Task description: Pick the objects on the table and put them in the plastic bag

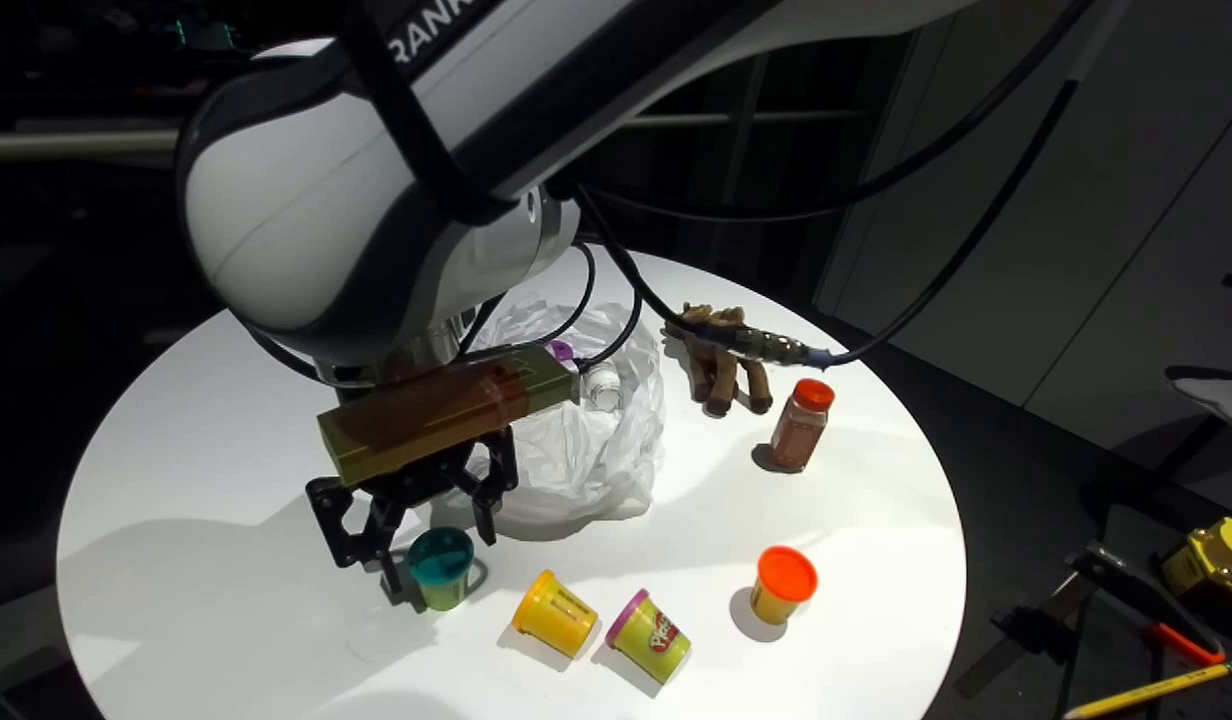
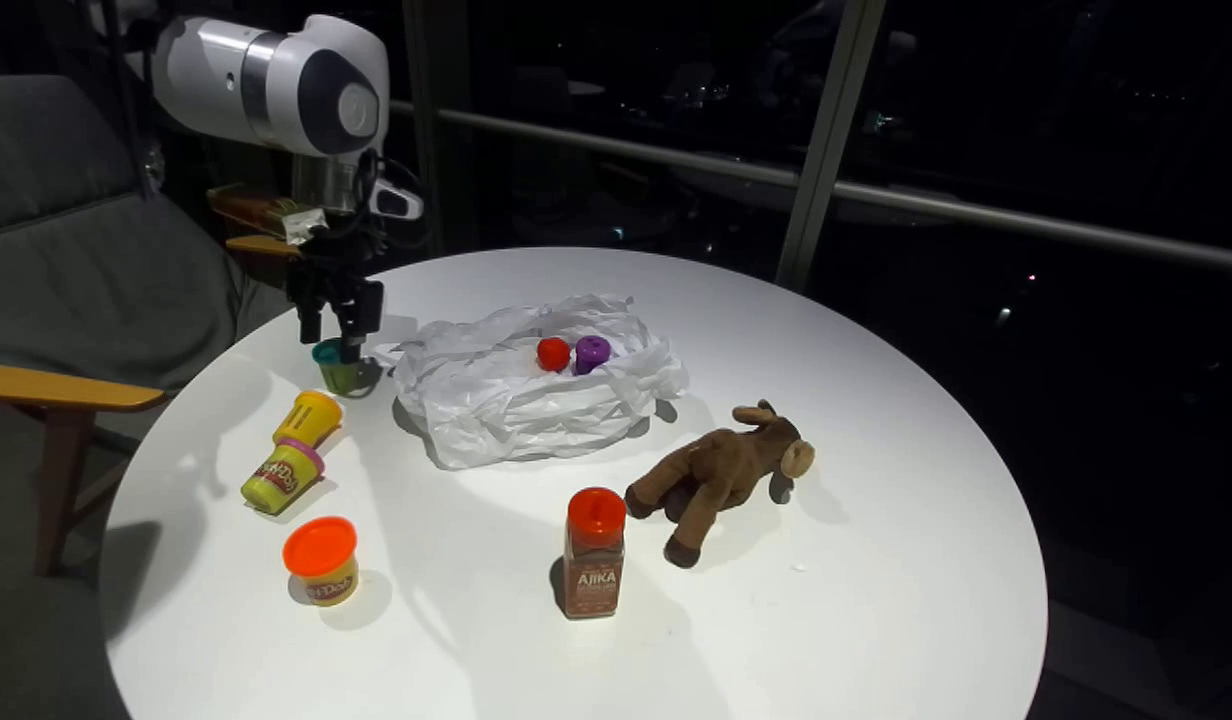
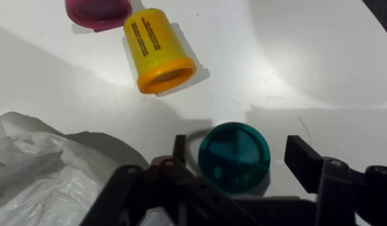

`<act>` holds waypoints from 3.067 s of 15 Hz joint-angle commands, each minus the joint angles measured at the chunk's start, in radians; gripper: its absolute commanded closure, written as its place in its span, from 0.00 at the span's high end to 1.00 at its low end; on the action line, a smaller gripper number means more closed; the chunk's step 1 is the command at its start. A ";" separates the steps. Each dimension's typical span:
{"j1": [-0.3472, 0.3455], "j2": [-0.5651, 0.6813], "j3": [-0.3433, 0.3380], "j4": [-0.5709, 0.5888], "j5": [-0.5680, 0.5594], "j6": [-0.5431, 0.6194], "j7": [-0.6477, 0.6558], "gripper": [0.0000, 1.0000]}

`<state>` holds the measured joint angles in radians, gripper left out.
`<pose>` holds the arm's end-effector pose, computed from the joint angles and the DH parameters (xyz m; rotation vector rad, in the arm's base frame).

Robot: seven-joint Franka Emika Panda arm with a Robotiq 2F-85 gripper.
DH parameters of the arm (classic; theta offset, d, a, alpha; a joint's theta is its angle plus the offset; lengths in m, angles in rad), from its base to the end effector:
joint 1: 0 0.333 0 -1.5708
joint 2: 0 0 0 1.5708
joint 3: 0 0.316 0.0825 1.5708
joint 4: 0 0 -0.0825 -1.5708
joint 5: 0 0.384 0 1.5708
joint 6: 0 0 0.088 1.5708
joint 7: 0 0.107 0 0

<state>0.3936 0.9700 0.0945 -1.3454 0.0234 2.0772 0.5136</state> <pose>0.6292 0.3214 0.1215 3.0909 -0.1098 -0.3956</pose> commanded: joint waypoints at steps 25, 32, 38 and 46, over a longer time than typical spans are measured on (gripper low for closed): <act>-0.091 -0.032 -0.150 0.095 -0.105 -0.024 0.042 0.28; -0.131 0.068 -0.112 0.215 -0.031 -0.043 0.020 0.28; -0.123 0.152 -0.120 0.320 -0.021 -0.028 0.034 0.28; -0.063 0.054 -0.151 0.231 -0.085 -0.007 0.057 1.00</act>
<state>0.2842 1.1154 -0.0318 -1.0452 -0.0210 2.0656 0.5486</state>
